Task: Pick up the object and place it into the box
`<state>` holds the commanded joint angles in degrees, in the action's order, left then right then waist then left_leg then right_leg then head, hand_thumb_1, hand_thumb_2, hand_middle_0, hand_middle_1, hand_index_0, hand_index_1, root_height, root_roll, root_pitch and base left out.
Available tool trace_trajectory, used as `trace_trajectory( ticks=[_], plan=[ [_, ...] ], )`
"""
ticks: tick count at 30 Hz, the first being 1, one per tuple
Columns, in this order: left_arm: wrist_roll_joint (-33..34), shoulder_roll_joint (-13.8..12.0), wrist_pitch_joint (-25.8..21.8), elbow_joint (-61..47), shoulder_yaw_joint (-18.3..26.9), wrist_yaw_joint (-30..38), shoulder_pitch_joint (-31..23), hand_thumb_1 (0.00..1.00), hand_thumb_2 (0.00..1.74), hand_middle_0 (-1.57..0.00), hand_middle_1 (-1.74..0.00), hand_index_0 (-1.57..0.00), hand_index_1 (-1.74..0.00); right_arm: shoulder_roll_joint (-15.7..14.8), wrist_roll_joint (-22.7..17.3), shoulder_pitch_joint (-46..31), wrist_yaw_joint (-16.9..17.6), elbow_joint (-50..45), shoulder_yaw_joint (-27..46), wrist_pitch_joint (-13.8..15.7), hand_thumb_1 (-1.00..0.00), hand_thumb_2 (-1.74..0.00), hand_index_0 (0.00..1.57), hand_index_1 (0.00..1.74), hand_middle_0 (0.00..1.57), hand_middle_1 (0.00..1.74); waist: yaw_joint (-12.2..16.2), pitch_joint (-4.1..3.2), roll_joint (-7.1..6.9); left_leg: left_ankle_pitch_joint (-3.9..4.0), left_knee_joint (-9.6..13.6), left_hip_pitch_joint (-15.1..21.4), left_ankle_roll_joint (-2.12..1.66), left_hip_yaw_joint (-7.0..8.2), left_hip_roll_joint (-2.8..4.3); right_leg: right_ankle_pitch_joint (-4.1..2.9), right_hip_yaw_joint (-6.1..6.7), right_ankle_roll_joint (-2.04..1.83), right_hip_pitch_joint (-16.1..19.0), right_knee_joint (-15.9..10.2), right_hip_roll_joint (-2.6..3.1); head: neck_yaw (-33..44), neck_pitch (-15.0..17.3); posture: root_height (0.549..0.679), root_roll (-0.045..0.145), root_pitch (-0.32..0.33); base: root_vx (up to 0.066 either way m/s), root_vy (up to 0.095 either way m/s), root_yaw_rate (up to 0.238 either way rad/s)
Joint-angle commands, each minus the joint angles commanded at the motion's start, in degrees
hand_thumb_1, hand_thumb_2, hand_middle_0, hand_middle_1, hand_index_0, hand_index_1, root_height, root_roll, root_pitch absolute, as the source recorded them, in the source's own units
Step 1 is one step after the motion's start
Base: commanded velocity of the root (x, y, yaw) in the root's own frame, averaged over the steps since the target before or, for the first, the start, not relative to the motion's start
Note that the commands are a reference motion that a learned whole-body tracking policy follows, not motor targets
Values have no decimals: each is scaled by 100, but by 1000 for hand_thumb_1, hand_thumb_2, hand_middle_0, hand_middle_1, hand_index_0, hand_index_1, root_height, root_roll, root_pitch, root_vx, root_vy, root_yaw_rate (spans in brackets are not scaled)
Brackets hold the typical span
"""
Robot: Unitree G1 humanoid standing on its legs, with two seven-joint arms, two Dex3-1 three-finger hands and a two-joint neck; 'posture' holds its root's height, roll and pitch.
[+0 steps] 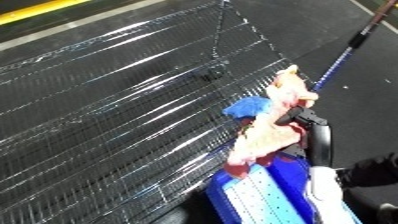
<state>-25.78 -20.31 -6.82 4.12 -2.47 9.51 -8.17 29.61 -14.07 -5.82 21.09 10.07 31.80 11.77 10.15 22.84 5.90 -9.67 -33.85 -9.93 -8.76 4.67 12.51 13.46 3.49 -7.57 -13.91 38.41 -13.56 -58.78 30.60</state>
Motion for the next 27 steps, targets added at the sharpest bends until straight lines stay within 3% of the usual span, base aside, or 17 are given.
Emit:
trace_trajectory(
  ticks=[7,16,25,27],
  plan=[
    [-99,-27,-40,192,-118,14,-27,1000,1740,-1570,-1740,-1570,-1740,-46,-447,-83,274,756,438,150,-900,-1566,1413,1566,1413,1566,230,-72,83,-32,-1,41,-29,79,10,-40,35,25,70,-126,27,-663,33,644,74,-163,0,6,-79],
    [-138,-109,-126,338,-279,-8,31,1000,1740,-1570,-1740,-1570,-1740,93,-1183,69,383,1828,753,339,-450,-783,706,783,706,783,334,-118,104,-27,7,39,-53,118,17,-78,34,42,92,-194,63,-796,158,647,78,-157,-7,-3,-20],
    [-88,-167,-147,392,-247,-25,24,1000,1740,-1570,-1740,-1570,-1740,159,-1141,24,295,2176,744,291,0,0,0,0,0,0,318,-149,102,19,82,47,-59,126,21,-88,5,43,117,-233,73,-830,227,649,78,-153,-13,-9,15],
    [-83,-167,-143,397,-238,-26,13,1000,1740,-1570,-1740,-1570,-1740,139,-1141,21,292,2189,738,292,0,0,0,0,0,0,313,-157,100,26,95,50,-59,125,22,-89,4,43,125,-244,74,-825,236,649,79,-153,-7,-7,21]
  ],
)
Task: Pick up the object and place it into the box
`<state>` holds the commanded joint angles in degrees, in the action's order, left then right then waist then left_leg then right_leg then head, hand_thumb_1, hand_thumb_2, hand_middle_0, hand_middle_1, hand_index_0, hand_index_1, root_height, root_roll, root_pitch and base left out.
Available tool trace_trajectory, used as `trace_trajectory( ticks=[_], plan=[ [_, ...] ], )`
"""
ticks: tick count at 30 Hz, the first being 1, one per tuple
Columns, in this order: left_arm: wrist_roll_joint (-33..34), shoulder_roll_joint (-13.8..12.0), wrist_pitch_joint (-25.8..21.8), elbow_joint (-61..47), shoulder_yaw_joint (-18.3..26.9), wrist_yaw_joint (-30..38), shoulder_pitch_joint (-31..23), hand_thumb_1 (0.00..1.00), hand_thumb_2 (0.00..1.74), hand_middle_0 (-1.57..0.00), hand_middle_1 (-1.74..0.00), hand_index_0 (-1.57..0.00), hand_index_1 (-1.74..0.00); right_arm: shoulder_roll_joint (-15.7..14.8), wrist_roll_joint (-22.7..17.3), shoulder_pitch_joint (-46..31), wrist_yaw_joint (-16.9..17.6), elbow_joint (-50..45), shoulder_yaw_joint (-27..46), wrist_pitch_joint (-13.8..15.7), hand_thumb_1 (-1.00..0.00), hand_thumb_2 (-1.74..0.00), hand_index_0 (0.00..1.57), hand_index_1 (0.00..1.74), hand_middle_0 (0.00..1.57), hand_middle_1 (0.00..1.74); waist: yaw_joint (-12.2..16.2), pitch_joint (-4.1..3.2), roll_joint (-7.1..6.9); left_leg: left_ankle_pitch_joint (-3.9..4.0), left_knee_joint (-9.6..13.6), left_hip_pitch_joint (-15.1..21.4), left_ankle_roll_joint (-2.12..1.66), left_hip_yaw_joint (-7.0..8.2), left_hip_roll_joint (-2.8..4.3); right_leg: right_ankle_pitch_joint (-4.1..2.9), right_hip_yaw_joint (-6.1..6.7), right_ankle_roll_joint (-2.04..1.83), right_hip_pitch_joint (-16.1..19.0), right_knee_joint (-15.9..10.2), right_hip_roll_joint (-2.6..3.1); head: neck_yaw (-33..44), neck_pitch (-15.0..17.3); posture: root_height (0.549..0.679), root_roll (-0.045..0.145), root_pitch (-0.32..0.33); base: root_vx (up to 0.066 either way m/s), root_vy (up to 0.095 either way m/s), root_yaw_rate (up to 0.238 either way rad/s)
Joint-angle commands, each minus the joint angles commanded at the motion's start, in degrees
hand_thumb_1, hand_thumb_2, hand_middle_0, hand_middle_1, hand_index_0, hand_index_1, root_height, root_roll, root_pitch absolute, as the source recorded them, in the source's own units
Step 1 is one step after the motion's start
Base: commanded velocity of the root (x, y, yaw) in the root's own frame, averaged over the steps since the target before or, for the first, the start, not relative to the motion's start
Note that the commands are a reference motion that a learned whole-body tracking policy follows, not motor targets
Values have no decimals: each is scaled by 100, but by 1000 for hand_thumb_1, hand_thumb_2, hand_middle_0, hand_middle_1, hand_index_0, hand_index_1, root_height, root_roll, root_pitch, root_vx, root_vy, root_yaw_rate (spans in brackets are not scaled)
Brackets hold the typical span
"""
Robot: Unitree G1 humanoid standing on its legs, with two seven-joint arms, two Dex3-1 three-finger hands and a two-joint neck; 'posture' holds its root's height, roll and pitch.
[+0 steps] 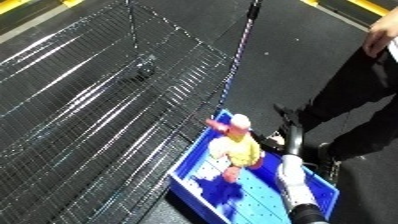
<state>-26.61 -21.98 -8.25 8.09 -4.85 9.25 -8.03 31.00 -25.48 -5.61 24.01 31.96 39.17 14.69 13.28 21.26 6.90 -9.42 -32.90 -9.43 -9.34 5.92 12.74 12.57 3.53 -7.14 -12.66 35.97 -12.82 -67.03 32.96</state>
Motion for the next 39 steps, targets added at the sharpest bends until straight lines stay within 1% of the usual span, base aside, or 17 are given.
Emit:
trace_trajectory(
  ticks=[4,8,12,14,19,20,24,26,29,33,39],
  plan=[
    [24,-4,9,-6,22,-4,-22,1000,1740,-1570,-1740,-1570,-1740,-54,2,-18,-9,22,-11,0,0,0,0,0,0,0,-17,-13,-9,22,18,-4,-1,-7,4,-2,-7,-1,6,-18,7,25,55,649,79,-153,-5,-6,19],
    [52,12,16,-58,63,-27,-50,1000,1740,-1570,-1740,-1570,-1740,-161,6,-47,-61,-54,-69,22,0,0,0,0,0,0,-51,-16,-32,48,39,-11,-3,-18,3,0,-16,-1,9,-40,16,242,101,649,79,-154,-2,-8,15],
    [31,39,39,-158,125,-69,-94,1000,1740,-1570,-1740,-1570,-1740,-358,-160,-59,-322,-379,-288,71,0,0,0,0,0,0,-99,-5,-75,76,77,-1,-1,-26,-1,9,-20,-1,19,-51,25,609,187,649,79,-155,0,-4,18],
    [14,53,60,-198,184,-74,-112,1000,1740,-1570,-1740,-1570,-1740,-422,-177,-74,-473,-634,-432,60,0,0,0,0,0,0,-128,2,-101,86,97,14,1,-30,-6,19,-25,-2,26,-47,29,770,216,649,79,-155,1,-2,20],
    [13,116,101,-219,323,-48,-160,1000,1740,-1570,-1740,-1570,-1740,-480,24,-89,-672,-1264,-747,-36,0,0,0,0,0,0,-222,10,-146,101,121,37,5,-45,-18,41,-45,-7,50,-18,36,1105,290,649,75,-158,3,-4,44],
    [20,130,112,-228,339,-51,-174,1000,1740,-1570,-1740,-1570,-1740,-488,75,-83,-717,-1383,-820,-59,0,0,0,0,0,0,-252,12,-156,105,124,39,5,-51,-19,45,-51,-8,59,-14,38,1322,329,649,74,-158,5,-11,70],
    [67,151,163,-276,389,-69,-228,1000,1740,-1570,-1740,-1570,-1740,-489,307,-68,-877,-1794,-1094,-186,0,0,0,0,0,0,-367,21,-210,117,131,41,3,-79,-16,58,-77,-16,87,-4,51,1637,379,648,68,-160,2,-14,66],
    [103,150,195,-294,412,-76,-251,1000,1740,-1570,-1740,-1570,-1740,-484,473,-62,-945,-2016,-1241,-263,0,0,0,0,0,0,-424,27,-250,125,130,30,5,-100,-17,60,-89,-20,91,5,58,2111,434,648,66,-161,0,-12,72],
    [149,150,233,-305,423,-87,-255,1000,1740,-1570,-1740,-1570,-1740,-504,654,-35,-1046,-2318,-1453,-345,0,0,0,0,0,0,-511,38,-308,147,130,-1,6,-133,-21,56,-98,-27,92,9,63,2520,476,647,62,-162,1,-1,88],
    [206,141,269,-312,425,-86,-240,1000,1740,-1570,-1740,-1570,-1740,-531,813,10,-1133,-2541,-1685,-419,0,0,0,0,0,0,-607,53,-365,178,141,-36,3,-171,-32,52,-116,-36,101,8,64,2983,501,647,59,-163,2,7,88],
    [267,158,339,-388,438,-100,-258,1000,1740,-1570,-1740,-1570,-1740,-604,1008,132,-1304,-2807,-2124,-528,0,0,0,0,0,0,-779,85,-431,211,144,-90,6,-244,-59,58,-147,-41,90,28,59,3939,499,645,54,-163,-1,8,83]
  ],
)
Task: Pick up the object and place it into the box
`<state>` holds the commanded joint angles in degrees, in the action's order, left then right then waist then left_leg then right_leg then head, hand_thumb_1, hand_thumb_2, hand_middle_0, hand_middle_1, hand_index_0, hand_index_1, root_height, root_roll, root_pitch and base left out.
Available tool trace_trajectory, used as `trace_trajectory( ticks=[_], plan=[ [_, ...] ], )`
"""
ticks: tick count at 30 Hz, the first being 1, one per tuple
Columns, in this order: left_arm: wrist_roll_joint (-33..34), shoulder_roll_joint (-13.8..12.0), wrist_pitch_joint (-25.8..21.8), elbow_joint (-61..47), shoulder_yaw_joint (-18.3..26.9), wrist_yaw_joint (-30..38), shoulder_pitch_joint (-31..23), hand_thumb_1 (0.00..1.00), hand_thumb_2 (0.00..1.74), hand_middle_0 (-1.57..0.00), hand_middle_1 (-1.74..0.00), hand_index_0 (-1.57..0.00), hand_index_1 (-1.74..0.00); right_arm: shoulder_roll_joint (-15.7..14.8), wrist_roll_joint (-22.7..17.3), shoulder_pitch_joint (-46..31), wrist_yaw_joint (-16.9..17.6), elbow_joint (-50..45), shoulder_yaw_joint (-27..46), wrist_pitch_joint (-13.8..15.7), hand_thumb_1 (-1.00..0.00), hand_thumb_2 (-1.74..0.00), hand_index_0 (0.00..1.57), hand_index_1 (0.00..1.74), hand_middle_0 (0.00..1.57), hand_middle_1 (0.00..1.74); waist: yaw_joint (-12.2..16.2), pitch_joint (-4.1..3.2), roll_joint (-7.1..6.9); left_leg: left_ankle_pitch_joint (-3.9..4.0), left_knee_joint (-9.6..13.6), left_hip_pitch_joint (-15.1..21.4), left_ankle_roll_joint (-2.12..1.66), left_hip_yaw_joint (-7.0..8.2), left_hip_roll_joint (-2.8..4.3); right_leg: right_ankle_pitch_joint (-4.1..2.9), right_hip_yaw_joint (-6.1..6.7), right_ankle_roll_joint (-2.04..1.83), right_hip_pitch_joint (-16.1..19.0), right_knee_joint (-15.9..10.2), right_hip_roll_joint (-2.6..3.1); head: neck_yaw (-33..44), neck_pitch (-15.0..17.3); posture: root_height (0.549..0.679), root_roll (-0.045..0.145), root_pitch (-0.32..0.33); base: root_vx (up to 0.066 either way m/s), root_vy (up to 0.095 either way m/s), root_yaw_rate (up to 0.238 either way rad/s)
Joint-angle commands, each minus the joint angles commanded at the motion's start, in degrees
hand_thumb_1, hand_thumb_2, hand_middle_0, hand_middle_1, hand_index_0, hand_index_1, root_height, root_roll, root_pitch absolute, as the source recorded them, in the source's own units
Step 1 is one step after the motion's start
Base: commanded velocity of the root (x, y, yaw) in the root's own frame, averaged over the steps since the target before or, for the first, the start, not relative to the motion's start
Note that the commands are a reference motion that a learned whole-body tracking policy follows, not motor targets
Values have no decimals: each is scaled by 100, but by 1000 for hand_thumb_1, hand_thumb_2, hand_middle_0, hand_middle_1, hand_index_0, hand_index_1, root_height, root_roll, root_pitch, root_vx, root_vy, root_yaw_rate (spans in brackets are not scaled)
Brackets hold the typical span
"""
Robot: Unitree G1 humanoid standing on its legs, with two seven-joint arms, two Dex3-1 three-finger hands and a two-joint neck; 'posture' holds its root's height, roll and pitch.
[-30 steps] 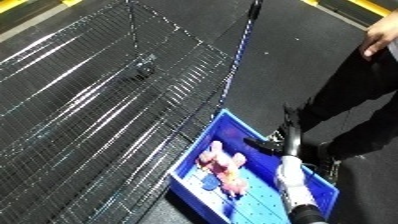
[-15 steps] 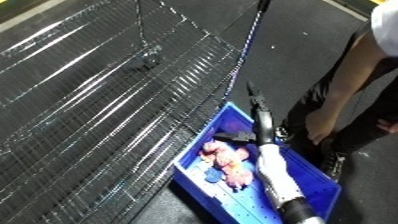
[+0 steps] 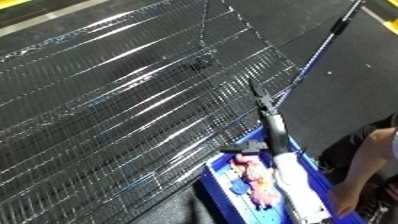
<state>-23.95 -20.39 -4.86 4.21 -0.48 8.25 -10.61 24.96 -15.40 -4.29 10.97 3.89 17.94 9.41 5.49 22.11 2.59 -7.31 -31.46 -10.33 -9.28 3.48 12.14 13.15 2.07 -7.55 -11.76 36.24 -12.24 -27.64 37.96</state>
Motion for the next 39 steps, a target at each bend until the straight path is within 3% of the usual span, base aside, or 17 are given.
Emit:
trace_trajectory(
  ticks=[15,27,39],
  plan=[
    [115,36,-7,-115,59,163,204,1000,1740,-1570,-1740,-1570,-1740,-47,399,271,-141,-315,-727,-89,0,0,0,0,0,0,-304,72,-131,22,12,-61,15,-103,-50,47,-83,-12,-35,103,-37,1493,-74,644,52,-162,9,4,48],
    [150,74,-7,-269,113,221,241,1000,1740,-1570,-1740,-1570,-1740,-70,559,290,-212,-435,-917,-126,0,0,0,0,0,0,-402,153,-150,-43,-69,-73,39,-147,-73,104,-90,-24,-105,224,-48,1789,-190,641,52,-163,12,3,15],
    [145,68,-14,-330,146,255,243,1000,1740,-1570,-1740,-1570,-1740,5,622,348,-185,-521,-906,-141,0,0,0,0,0,0,-435,140,-165,-78,-61,-61,61,-157,-83,115,-88,-49,-146,243,-73,1772,-174,641,51,-154,21,4,2]
  ],
)
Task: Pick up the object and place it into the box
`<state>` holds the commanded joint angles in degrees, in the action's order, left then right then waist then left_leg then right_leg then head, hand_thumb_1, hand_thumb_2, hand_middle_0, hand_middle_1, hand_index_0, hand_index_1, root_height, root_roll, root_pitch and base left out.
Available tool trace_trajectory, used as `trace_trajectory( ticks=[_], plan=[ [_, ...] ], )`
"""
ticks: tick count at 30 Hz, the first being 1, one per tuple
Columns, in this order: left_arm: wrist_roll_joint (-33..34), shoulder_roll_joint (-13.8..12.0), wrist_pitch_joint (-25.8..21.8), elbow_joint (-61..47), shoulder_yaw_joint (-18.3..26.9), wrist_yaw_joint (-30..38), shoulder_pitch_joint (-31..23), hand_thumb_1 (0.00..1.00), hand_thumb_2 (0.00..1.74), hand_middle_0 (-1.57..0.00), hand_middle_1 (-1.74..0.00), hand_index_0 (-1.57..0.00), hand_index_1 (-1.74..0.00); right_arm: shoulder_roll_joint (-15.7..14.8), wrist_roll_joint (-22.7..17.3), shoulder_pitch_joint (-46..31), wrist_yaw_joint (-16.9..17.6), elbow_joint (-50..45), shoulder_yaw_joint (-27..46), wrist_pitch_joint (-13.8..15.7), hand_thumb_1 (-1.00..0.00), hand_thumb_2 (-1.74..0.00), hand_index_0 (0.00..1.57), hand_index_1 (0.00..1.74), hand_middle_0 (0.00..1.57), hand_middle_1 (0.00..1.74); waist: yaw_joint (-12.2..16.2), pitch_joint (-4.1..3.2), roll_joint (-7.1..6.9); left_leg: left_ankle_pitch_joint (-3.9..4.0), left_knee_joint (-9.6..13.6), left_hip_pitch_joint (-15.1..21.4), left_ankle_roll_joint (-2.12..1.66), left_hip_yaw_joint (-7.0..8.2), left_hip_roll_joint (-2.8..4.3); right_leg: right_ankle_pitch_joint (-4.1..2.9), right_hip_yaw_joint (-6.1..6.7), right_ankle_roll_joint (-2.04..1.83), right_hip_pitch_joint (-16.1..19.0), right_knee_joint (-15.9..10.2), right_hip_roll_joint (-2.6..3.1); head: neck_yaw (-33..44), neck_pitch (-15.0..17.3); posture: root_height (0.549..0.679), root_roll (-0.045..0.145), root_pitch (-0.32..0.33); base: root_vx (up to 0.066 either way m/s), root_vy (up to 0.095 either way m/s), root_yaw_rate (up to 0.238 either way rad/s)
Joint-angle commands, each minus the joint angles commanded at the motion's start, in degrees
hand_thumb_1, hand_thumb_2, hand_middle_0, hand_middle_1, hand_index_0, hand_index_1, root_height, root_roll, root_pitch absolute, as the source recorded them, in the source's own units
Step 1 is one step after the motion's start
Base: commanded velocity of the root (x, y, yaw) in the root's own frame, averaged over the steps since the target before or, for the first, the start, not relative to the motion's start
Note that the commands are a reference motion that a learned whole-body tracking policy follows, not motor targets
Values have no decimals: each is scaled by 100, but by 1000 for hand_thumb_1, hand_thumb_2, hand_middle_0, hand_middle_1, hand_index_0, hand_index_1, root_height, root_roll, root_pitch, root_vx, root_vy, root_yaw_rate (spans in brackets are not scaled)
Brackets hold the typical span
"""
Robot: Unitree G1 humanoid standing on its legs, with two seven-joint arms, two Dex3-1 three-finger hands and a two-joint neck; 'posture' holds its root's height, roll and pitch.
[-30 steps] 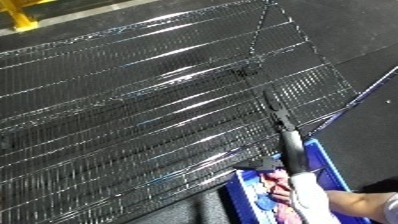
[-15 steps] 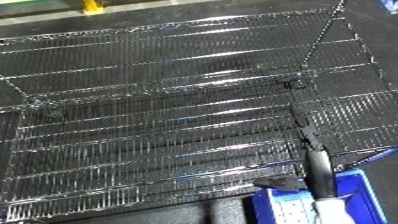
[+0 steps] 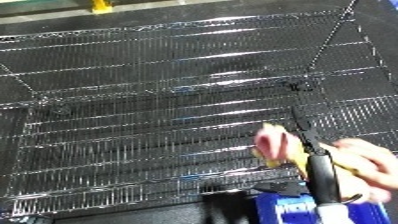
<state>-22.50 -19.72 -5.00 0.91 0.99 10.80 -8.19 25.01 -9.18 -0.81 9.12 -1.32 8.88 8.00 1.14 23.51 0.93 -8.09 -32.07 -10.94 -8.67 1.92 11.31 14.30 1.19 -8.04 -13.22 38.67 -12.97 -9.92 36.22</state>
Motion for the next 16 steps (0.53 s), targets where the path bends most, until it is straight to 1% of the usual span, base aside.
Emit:
trace_trajectory(
  ticks=[13,16],
  plan=[
    [49,14,11,-5,-10,-18,-31,1000,1740,-1570,-1740,-1570,-1740,49,125,92,-27,-50,-113,-22,0,0,0,0,0,0,-30,27,2,-18,-39,-26,7,-6,3,19,-3,-7,-30,34,5,-145,-37,640,51,-153,12,-1,-2],
    [44,18,3,-2,-13,-19,-38,1000,1740,-1570,-1740,-1570,-1740,63,130,121,-42,-54,-146,-23,0,0,0,0,0,0,-35,24,5,-17,-31,-24,8,-4,6,21,-5,-9,-32,34,2,-203,-38,640,51,-152,8,-2,-8]
  ],
)
